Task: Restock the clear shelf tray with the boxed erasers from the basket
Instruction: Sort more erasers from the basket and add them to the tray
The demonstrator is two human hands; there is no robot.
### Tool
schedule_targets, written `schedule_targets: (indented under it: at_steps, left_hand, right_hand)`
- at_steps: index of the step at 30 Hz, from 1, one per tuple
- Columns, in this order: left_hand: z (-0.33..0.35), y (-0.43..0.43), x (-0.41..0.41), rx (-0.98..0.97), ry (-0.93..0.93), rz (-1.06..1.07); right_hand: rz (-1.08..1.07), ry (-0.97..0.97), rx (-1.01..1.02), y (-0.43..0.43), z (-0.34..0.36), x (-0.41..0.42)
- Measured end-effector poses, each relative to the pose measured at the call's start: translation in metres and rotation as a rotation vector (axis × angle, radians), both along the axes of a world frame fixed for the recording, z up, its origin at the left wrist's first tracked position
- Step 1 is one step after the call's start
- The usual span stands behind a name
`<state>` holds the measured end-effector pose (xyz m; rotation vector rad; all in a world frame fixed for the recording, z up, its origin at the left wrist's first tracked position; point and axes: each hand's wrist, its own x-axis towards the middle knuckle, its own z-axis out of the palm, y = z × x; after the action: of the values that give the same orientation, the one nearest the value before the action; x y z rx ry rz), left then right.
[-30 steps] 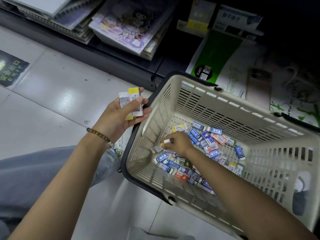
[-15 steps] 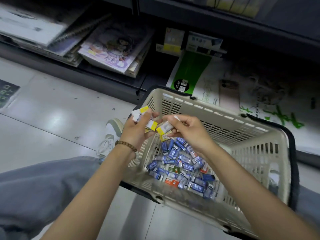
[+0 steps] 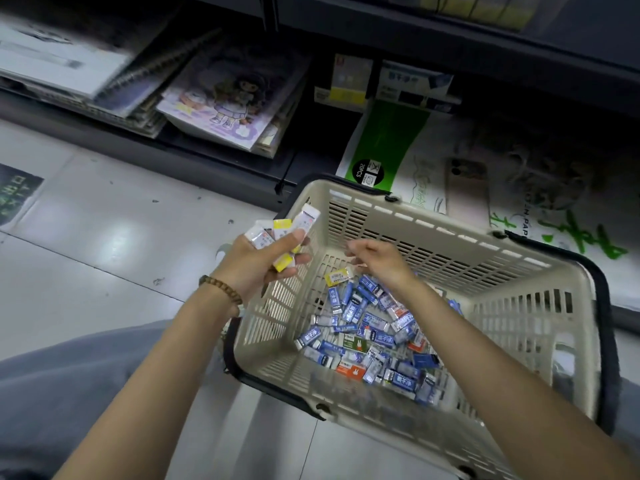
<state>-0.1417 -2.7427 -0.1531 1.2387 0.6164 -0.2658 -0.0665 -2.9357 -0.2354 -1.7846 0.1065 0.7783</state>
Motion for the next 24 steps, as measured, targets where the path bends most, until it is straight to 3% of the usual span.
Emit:
schedule_targets:
  at_steps: [2,6,12,19,24]
  left_hand:
    - [0.004,0.009,0.004,0.004,-0.050,0.061]
    - [0.005,0.019,0.010,-0.134,-0.059,0.176]
    - [-0.001,0.022,0.016,-0.211,-0.063,0.226]
    - [-0.007,0.016,0.017,-0.270,-0.079,0.202]
    - [-0.009,0.012,0.008,-0.121,-0.081,0.196]
  right_hand:
    - [0.111,-0.043,-0.206,-0.006,-0.040,-0.002]
    - [0.293,-0.102,-0.397,0.001,-0.099,-0.012]
    - [0.227,-0.308,-0.586,0.009,-0.125,-0.012]
    - [0.078,-0.251,-0.433,0.002,-0.114,-0.010]
    - [-0.132,-0.073,0.017,0.003,-0.056,-0.005]
